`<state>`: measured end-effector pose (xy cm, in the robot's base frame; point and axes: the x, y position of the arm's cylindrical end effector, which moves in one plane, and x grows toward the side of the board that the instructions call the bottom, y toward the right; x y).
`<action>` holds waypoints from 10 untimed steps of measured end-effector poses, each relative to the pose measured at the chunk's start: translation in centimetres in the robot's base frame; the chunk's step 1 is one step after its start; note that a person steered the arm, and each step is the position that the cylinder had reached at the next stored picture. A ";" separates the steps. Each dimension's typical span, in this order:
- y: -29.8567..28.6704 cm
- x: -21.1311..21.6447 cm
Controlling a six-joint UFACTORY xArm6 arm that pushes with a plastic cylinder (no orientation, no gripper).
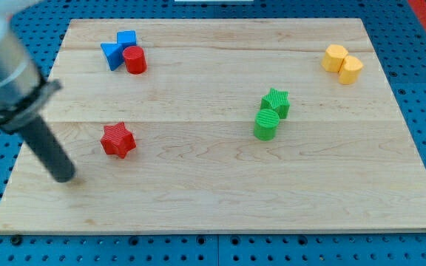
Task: Push the red star into the red circle
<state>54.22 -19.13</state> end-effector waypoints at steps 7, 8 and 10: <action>6.1 -14.2; 6.1 -14.2; 6.1 -17.3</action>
